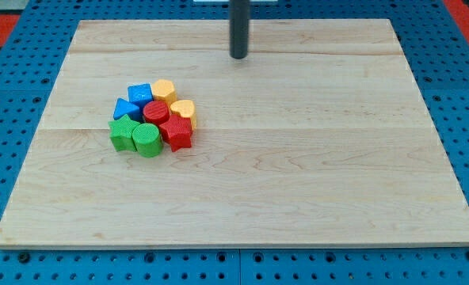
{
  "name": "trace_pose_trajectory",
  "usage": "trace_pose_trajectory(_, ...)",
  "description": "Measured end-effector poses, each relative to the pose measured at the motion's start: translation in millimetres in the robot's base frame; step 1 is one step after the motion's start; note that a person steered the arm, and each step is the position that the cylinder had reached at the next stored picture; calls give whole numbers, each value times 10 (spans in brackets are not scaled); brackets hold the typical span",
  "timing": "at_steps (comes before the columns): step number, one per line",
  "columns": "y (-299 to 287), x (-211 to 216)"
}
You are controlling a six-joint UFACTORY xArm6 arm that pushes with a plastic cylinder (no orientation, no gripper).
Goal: Nudge the blue cube down a bit
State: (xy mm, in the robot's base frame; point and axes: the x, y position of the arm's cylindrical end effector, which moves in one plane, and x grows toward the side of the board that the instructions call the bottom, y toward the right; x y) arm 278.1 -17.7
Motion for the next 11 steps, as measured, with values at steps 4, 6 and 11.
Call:
trace_pose_trajectory(4,-1228,491)
trace_pose_trajectory(6,-1214,815)
trace_pose_trajectory(11,-930,604)
